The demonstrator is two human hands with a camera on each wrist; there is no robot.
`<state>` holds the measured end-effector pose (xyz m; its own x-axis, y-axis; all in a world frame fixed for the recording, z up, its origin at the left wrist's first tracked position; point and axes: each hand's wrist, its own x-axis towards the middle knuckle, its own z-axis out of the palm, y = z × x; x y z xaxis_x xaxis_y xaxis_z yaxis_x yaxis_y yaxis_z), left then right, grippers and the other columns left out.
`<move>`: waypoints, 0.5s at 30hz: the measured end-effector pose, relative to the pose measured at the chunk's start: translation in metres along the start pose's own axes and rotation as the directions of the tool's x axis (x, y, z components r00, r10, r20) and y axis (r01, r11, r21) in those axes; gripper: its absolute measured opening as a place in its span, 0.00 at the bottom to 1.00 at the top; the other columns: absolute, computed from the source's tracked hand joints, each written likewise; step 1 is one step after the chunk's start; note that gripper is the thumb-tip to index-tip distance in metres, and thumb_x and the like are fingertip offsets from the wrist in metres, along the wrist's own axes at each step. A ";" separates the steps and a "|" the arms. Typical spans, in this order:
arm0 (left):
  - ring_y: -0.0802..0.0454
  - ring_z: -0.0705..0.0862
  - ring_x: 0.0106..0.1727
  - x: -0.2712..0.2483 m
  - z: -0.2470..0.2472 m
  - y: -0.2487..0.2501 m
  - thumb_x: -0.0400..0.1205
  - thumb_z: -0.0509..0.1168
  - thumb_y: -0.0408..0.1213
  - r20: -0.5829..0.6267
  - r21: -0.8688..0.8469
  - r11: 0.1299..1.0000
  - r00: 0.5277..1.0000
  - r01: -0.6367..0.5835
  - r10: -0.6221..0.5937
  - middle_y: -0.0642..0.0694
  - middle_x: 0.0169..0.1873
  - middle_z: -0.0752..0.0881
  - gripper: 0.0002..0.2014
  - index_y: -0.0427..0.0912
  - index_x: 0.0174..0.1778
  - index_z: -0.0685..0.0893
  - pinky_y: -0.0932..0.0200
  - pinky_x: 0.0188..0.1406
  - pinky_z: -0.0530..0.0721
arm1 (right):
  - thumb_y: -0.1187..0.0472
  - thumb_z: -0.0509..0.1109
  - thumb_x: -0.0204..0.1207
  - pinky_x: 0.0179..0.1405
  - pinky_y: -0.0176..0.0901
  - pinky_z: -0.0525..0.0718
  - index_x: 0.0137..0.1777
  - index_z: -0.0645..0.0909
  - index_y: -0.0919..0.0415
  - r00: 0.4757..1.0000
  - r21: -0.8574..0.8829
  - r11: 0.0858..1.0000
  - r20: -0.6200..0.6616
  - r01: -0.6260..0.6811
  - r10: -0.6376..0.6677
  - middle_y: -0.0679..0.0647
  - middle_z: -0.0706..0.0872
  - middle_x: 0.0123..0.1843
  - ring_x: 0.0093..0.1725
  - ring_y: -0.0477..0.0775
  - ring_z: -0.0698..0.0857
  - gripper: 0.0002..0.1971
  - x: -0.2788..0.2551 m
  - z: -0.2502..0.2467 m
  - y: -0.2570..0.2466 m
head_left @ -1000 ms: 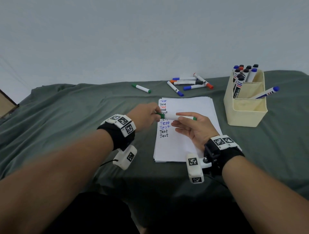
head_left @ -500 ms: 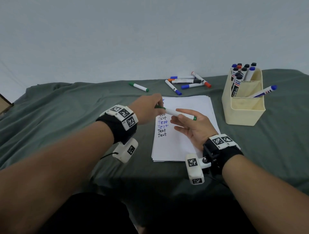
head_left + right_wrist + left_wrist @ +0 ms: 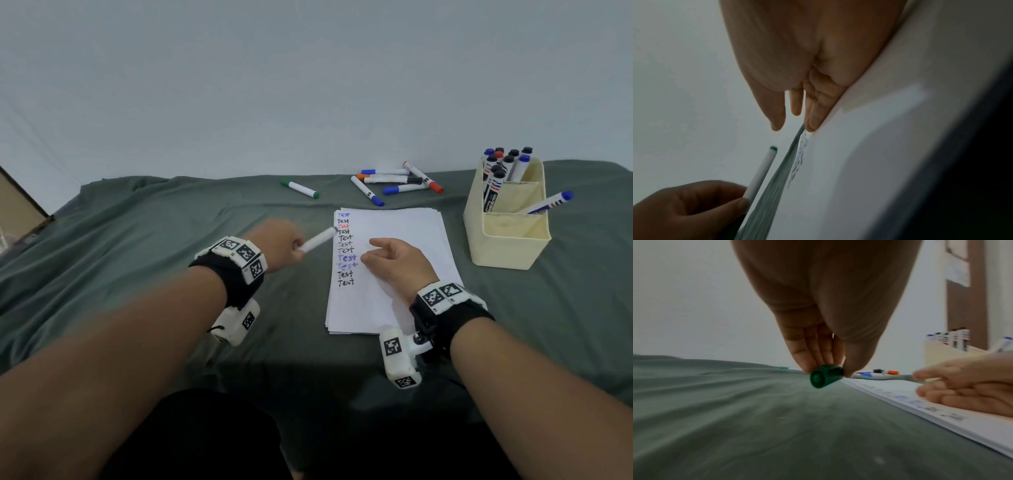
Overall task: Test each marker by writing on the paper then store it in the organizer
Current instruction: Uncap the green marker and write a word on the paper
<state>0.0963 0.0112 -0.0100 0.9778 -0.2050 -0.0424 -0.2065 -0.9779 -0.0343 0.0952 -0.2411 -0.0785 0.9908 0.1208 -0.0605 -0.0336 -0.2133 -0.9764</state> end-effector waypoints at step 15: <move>0.39 0.85 0.52 -0.020 0.032 -0.100 0.78 0.72 0.47 0.066 -0.043 0.867 0.867 0.496 -0.493 0.39 0.51 0.87 0.17 0.39 0.56 0.82 0.52 0.47 0.82 | 0.49 0.78 0.77 0.63 0.44 0.81 0.68 0.85 0.54 0.985 -0.545 0.836 0.170 0.065 0.034 0.52 0.87 0.65 0.60 0.52 0.85 0.21 0.004 0.011 -0.051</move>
<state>0.0968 0.1146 -0.0372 0.9478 0.3071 -0.0862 0.3076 -0.9515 -0.0082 0.0999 -0.2188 -0.0309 0.9525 0.2765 -0.1278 0.1079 -0.6985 -0.7074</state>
